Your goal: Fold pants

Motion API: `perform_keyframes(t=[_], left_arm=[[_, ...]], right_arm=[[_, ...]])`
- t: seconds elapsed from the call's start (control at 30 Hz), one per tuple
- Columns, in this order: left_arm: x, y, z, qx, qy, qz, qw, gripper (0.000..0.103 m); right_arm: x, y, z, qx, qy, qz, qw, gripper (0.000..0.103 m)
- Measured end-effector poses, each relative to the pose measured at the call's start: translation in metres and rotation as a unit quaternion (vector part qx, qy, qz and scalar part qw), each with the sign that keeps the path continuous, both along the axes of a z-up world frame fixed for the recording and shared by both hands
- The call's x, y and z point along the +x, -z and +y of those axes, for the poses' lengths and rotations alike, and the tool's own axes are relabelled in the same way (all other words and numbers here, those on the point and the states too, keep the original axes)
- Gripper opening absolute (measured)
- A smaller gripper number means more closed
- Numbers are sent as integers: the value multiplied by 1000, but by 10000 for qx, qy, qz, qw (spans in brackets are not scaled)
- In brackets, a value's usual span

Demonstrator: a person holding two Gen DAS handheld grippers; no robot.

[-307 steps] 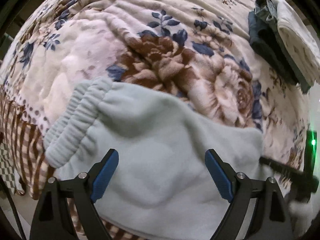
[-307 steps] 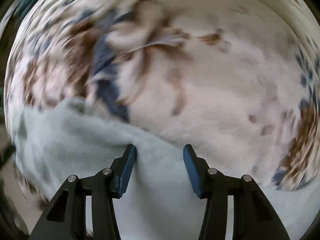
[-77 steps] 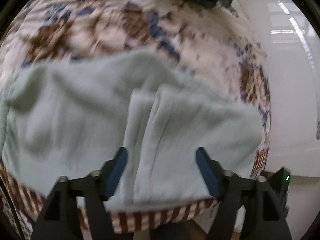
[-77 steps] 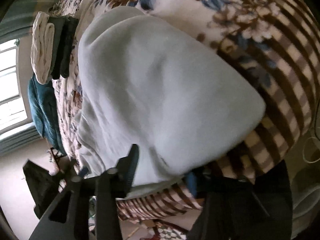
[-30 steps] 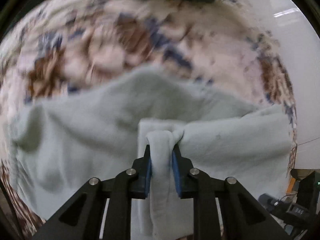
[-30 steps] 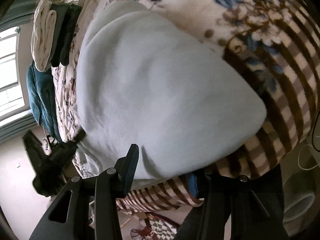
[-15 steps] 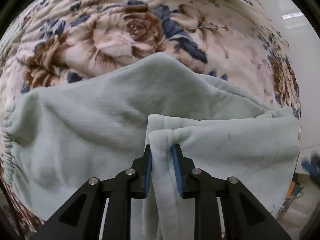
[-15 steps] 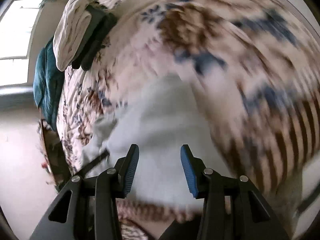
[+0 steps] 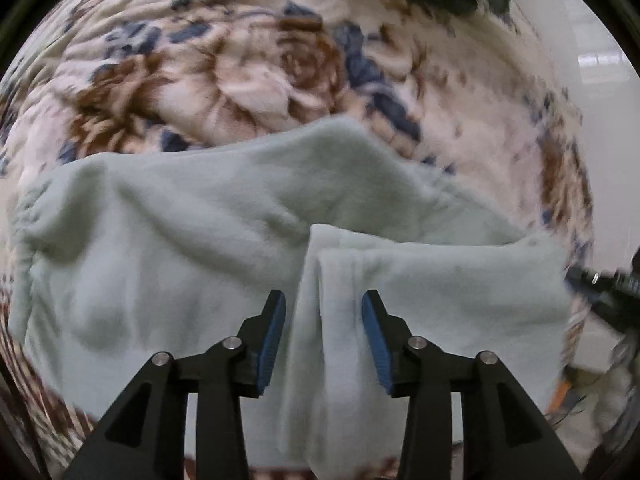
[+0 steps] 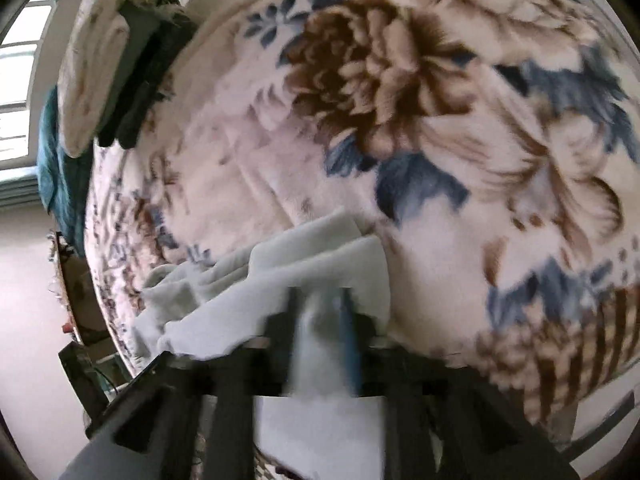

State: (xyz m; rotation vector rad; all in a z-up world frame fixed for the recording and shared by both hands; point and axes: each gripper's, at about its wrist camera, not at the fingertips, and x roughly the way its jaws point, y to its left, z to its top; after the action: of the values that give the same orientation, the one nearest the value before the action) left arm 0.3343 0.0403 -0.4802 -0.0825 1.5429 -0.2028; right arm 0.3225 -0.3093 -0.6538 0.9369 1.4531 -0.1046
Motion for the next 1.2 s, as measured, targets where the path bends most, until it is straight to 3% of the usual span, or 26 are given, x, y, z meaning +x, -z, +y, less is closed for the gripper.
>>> perform_keyframes(t=[0.07, 0.1, 0.2, 0.27, 0.37, 0.47, 0.5, 0.57, 0.6, 0.67, 0.77, 0.8, 0.83, 0.87, 0.9, 0.97, 1.0, 1.07, 1.13, 1.17, 1.2], left_arm=[[1, -25, -14, -376, -121, -110, 9992, 48], [5, -39, -37, -629, 69, -146, 9979, 52], [18, -53, -108, -871, 1023, -64, 9909, 63], [27, -48, -161, -1006, 1824, 173, 9779, 65], [27, -19, -249, -904, 3115, 767, 9428, 65], [8, 17, -313, -365, 4279, 1263, 8942, 65], [-2, 34, -334, 24, 4697, 1400, 8716, 65], [-17, 49, -349, 487, 5112, 1441, 8459, 65], [-28, 60, -357, 700, 5414, 1573, 8229, 65], [-37, 72, -361, 925, 5585, 1702, 8065, 65], [-38, 82, -362, 976, 5578, 1823, 8038, 64], [-38, 83, -363, 973, 5585, 1789, 8041, 61], [-38, 84, -365, 1024, 5617, 1727, 8026, 53], [-38, 83, -363, 1080, 5642, 1622, 8023, 43], [-40, 77, -361, 1158, 5687, 1428, 8017, 40], [-46, 66, -363, 1222, 5814, 1117, 7966, 37], [-50, 62, -363, 1338, 5951, 848, 7879, 37], [-52, 66, -360, 1392, 5968, 861, 7855, 38], [-38, 77, -359, 1200, 5578, 1209, 8123, 38], [-31, 80, -357, 998, 5280, 1371, 8322, 37], [-24, 83, -356, 853, 5071, 1565, 8433, 37]], right_arm=[[-15, -8, 4, -131, -146, 53, 9998, 69], [-24, -9, 6, -180, -188, 110, 9996, 69], [-53, -8, 8, -84, 9, 206, 9998, 69], [-75, -6, 6, 26, 323, 226, 9992, 69], [-117, -4, -2, 332, 1088, 192, 9933, 69], [-163, 6, -6, 955, 2073, 119, 9735, 69], [-181, 12, -5, 1217, 2435, 97, 9622, 69], [-202, 22, 0, 1601, 2828, 52, 9457, 69], [-210, 31, 7, 1887, 3028, 20, 9342, 68], [-222, 43, 16, 2266, 3275, -12, 9173, 67], [-228, 68, 34, 2959, 3589, -130, 8851, 67], [-230, 77, 38, 3210, 3822, -283, 8660, 60], [-231, 80, 39, 3221, 3937, -295, 8605, 51], [-234, 82, 39, 3161, 4056, -301, 8571, 30], [-237, 83, 39, 3168, 4203, -396, 8494, 27], [-242, 77, 40, 3120, 4228, -484, 8494, 22], [-242, 70, 39, 3012, 4156, -506, 8567, 20], [-243, 63, 39, 2681, 3963, -406, 8772, 16], [-246, 70, 39, 2642, 3960, -267, 8790, 16], [-247, 75, 36, 2602, 3967, -174, 8801, 16], [-245, 78, 34, 2598, 3950, -112, 8811, 16]])
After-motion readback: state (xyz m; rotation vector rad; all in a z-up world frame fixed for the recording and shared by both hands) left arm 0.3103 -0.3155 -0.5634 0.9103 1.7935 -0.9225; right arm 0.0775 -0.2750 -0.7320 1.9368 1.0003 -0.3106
